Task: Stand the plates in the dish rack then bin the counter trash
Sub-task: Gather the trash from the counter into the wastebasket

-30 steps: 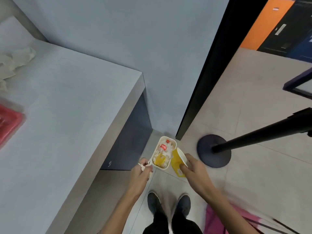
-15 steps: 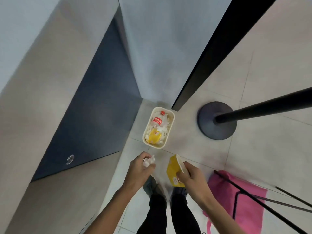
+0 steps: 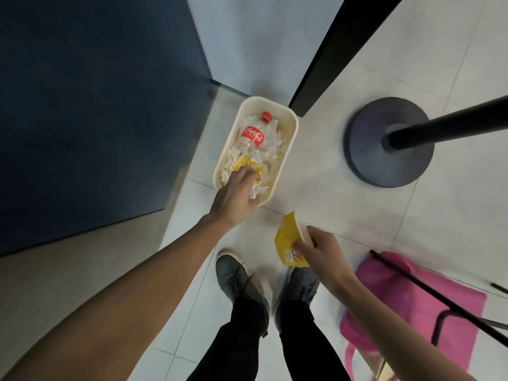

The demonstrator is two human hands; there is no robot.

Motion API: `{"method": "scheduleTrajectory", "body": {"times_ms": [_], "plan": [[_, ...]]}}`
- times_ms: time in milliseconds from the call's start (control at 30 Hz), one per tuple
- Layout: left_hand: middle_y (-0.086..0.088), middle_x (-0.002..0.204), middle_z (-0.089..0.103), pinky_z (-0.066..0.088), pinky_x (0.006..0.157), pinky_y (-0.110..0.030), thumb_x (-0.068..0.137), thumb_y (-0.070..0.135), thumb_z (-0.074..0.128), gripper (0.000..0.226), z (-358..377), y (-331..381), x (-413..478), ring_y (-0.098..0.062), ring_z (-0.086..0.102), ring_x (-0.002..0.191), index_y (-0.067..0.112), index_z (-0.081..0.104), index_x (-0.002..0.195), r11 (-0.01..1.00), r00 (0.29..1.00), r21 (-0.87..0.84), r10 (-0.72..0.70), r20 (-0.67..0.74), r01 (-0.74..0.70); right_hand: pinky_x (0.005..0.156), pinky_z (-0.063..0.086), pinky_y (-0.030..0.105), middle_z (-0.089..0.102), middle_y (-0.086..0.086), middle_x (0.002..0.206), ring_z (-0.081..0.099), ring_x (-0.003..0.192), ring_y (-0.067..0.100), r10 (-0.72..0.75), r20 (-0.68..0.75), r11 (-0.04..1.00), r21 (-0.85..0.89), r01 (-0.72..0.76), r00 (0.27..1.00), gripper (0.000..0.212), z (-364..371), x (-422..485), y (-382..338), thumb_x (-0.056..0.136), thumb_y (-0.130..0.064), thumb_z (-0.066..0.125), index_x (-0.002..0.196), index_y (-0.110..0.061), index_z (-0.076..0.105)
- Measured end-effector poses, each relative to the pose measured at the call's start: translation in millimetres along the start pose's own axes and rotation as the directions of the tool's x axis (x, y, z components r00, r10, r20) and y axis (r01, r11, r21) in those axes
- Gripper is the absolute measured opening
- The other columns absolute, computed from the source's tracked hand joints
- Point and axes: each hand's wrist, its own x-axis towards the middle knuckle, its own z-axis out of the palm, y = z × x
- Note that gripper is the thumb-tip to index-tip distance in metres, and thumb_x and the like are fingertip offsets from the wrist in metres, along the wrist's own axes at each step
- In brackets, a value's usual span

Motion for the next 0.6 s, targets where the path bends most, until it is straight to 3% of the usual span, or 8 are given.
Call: {"method": "scheduleTrajectory", "body": {"times_ms": [67,200,400,500,600], "plan": [[-0.004,0.140,0.046,0.057,0.067,-0.041,0.084,0.020,0.073,0.043,11.4,-9.7,6.1,-0.024,0.045,0.127,0.013,0.058,0.124,0.995,0.999,0.086,0.050,0.005,-0.050,0.057,0.041,0.026,0.055,-0.013,0.054,0.050,0.055,0.007,-0.001,-0.007,1.000,0.001,0.001,1.000,0.004,2.3,21.6,-0.6,0.063,-0.030,0.057,0.063,-0.029,0.061],[-0.008,0.150,0.039,0.050,0.059,-0.032,0.079,0.016,0.077,0.050,19.2,-12.6,6.8,-0.028,0.039,0.135,0.012,0.057,0.125,0.973,0.992,0.196,0.128,-0.016,-0.122,0.056,0.054,0.031,0.065,-0.008,0.070,0.062,0.064,0.012,-0.045,-0.016,0.996,0.076,0.046,0.999,0.022,3.7,57.5,-23.4,0.065,-0.030,0.058,0.085,-0.024,0.065],[-0.009,0.147,0.046,0.052,0.058,-0.032,0.076,0.016,0.078,0.040,7.5,-15.6,4.9,-0.027,0.040,0.133,0.012,0.063,0.113,0.963,0.972,0.193,0.208,-0.106,-0.185,0.077,0.057,0.052,0.069,0.002,0.088,0.067,0.084,0.028,-0.209,-0.074,0.978,-0.017,0.208,0.975,0.025,-2.0,111.0,-67.3,0.073,-0.027,0.062,0.098,-0.022,0.065],[-0.005,0.148,0.047,0.053,0.062,-0.031,0.081,0.019,0.075,0.034,2.6,-21.3,7.5,-0.024,0.042,0.135,0.013,0.066,0.113,0.968,0.966,0.166,0.213,-0.147,-0.188,0.085,0.057,0.047,0.069,0.005,0.104,0.066,0.093,0.024,-0.260,-0.109,0.966,-0.040,0.257,0.960,0.024,0.4,138.1,-87.5,0.085,-0.022,0.063,0.109,-0.019,0.064],[0.002,0.148,0.048,0.053,0.063,-0.028,0.085,0.019,0.073,0.027,1.1,-23.6,9.6,-0.019,0.043,0.136,0.018,0.069,0.111,0.978,0.963,0.105,0.198,-0.184,-0.181,0.089,0.050,0.030,0.059,0.008,0.127,0.061,0.109,0.024,-0.300,-0.113,0.945,-0.173,0.278,0.947,0.036,9.9,155.0,-96.7,0.094,-0.022,0.058,0.129,-0.014,0.058]]}}
